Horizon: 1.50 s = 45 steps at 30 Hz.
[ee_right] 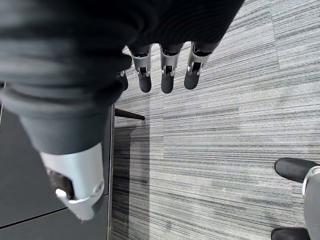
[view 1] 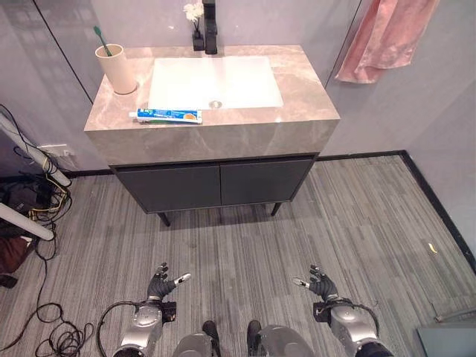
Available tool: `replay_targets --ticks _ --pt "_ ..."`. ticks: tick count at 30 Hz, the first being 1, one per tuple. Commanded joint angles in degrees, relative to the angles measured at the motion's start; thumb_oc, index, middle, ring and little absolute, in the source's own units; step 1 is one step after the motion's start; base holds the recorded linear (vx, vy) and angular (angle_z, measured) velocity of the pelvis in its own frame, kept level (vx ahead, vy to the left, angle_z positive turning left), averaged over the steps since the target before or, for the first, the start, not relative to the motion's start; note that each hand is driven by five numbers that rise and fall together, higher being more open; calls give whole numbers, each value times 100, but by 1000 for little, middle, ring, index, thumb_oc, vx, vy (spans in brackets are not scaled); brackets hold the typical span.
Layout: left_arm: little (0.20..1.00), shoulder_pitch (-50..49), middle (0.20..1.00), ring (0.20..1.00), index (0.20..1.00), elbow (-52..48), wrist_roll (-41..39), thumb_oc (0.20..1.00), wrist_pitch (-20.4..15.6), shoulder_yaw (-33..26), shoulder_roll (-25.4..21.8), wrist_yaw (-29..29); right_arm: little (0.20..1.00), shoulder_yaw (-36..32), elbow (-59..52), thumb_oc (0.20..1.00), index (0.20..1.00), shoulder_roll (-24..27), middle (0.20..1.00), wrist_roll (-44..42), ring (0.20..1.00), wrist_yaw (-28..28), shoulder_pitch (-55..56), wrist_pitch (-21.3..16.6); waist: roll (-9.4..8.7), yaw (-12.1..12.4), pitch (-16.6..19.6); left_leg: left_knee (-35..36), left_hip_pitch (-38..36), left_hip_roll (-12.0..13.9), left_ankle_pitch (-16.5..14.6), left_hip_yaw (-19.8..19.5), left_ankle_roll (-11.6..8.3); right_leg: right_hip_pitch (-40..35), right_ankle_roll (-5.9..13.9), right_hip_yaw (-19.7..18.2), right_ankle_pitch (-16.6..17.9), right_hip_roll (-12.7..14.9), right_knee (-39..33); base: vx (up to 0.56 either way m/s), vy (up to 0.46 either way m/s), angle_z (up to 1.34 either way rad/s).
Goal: Put brush and paste in cup on sink, flatten towel.
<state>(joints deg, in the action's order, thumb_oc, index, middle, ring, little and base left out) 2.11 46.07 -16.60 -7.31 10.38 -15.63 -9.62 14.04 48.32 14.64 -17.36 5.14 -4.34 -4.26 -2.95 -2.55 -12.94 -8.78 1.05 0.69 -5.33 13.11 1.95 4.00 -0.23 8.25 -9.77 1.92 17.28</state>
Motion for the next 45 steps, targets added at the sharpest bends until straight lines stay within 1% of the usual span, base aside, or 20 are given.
replay_targets --ticks 1,4,8,11,13,16,21,23,26,31,33,35,36,37,38,40,42,43,44,45 --pt "1000 12 1000 1000 1000 -358 267 1000 -188 283 -229 65 1000 -3 -100 1000 1000 -32 1000 -208 1000 58 -39 -233 17 -26 134 -6 -288 100 -225 73 -133 24 1042 -88 1098 658 -169 50 154 -2" --pt "1000 -58 1000 1000 1000 -488 515 1000 -119 313 -320 97 1000 -17 -239 1000 1000 -67 1000 -261 1000 44 62 -211 104 -112 93 482 -612 -117 -104 46 51 491 1154 -325 1872 763 838 76 270 -9" --pt "1000 -114 1000 1000 1000 -603 615 1000 -105 285 -351 79 1000 -26 -437 1000 1000 -91 1000 -260 1000 37 138 -216 175 -157 41 621 -809 -163 -160 63 121 802 1139 -96 1896 847 1255 88 165 5" --pt "1000 -49 1000 1000 1000 -525 683 1000 -109 325 -351 120 1000 -40 -653 1000 1000 3 1000 -206 1000 31 197 -221 159 -349 16 703 -920 -301 -226 -108 94 1062 1096 -228 1791 589 637 178 76 0" --pt "1000 25 1000 1000 1000 -431 620 1000 -149 312 -321 122 1000 -27 -711 1000 1000 79 1000 -67 1000 56 176 -232 101 -395 21 815 -1046 -366 -291 -122 26 1076 1146 56 1980 844 -419 237 -22 27" --pt "1000 71 1000 1000 1000 -304 610 1000 -176 355 -276 174 1000 -89 -830 1000 1000 153 1000 -36 1000 32 263 -240 50 -608 50 903 -1240 -437 -338 -328 -116 1241 1275 -398 2370 707 -1505 291 -49 31" --pt "1000 -6 1000 1000 1000 -289 642 1000 -154 399 -198 246 1000 -152 -824 1000 1000 244 1000 139 1000 24 387 -178 98 -652 128 1082 -1619 -412 -374 -530 -228 1223 1280 34 2464 614 -1785 296 -59 50" --pt "1000 -5 1000 1000 1000 -209 666 1000 -131 433 -165 252 1000 -178 -781 1000 1000 257 1000 127 1000 4 493 -191 125 -758 226 1092 -1768 -370 -376 -681 -299 1158 1197 -168 2455 463 -1725 383 -140 50" --pt "1000 20 1000 1000 1000 -82 651 1000 -115 462 -101 259 1000 -154 -732 1000 1000 306 1000 157 1000 -28 583 -163 241 -780 329 1015 -1820 -233 -275 -852 -407 1029 1079 -235 2290 263 -1673 267 -130 60" --pt "1000 125 1000 1000 1000 55 580 1000 -80 564 -2 300 1000 -63 -801 1000 1000 576 1000 447 1000 -41 618 -138 407 -817 401 -338 -1311 30 799 -1001 -1022 565 715 -79 1937 -21 -1798 261 -191 23" --pt "1000 349 1000 1000 1000 147 579 1000 -64 661 -18 291 1000 -71 -744 1000 1000 640 1000 382 1000 18 563 -173 203 -808 271 -1692 -617 269 1451 -617 -1297 146 458 -17 1720 88 -1887 247 -268 20" --pt "1000 353 1000 1000 1000 148 578 1000 -65 661 -18 291 1000 -72 -741 1000 1000 640 1000 382 1000 18 558 -174 214 -813 265 -1736 -594 285 1428 -626 -1299 147 454 -7 1719 76 -1885 177 -194 27" --pt "1000 513 1000 1000 1000 175 593 1000 -57 732 0 242 1000 33 -723 1000 1000 723 1000 532 1000 90 498 -157 92 -790 172 -2062 -255 634 1394 74 -1214 -111 370 62 1567 118 -1994 210 -217 14" --pt "1000 515 1000 1000 1000 176 593 1000 -58 733 2 242 1000 32 -720 1000 1000 723 1000 533 1000 91 496 -158 101 -775 160 -2075 -266 648 1378 87 -1215 -121 369 50 1569 104 -1997 284 -251 16" --pt "1000 546 1000 1000 1000 196 609 1000 -49 752 24 232 1000 49 -707 1000 1000 759 1000 638 1000 133 509 -135 107 -829 190 -1748 -241 979 1398 508 -1169 -195 404 173 1503 130 -2045 155 -35 24" --pt "1000 571 1000 1000 1000 241 673 1000 -69 755 34 233 1000 81 -732 1000 1000 817 1000 812 1000 157 538 -132 150 -787 192 -794 15 1258 1169 854 -1097 -395 544 207 1366 183 -2140 284 40 44" --pt "1000 518 1000 1000 1000 261 717 1000 -79 737 15 164 1000 140 -779 1000 1000 851 1000 904 1000 132 551 -117 180 -774 231 -171 30 1214 1049 711 -1035 -378 604 100 1257 196 -2093 266 145 25" --pt "1000 425 1000 1000 1000 300 714 1000 -99 701 18 89 1000 256 -717 1000 1000 867 1000 1139 1000 137 544 -124 244 -680 231 678 97 1260 1154 357 -1048 -410 674 -35 1144 225 -2042 156 134 -29" --pt "1000 426 1000 1000 1000 300 715 1000 -100 700 17 89 1000 256 -716 1000 1000 866 1000 1140 1000 137 542 -124 243 -679 241 699 103 1256 1175 361 -1047 -393 673 -37 1150 227 -2040 346 306 -66" --pt "1000 386 1000 1000 1000 429 722 1000 -143 657 16 -1 1000 391 -632 1000 1000 884 1000 1393 1000 138 519 -130 318 -607 247 1207 262 1582 1586 101 -1190 -481 734 -220 1037 317 -2008 340 334 -109"
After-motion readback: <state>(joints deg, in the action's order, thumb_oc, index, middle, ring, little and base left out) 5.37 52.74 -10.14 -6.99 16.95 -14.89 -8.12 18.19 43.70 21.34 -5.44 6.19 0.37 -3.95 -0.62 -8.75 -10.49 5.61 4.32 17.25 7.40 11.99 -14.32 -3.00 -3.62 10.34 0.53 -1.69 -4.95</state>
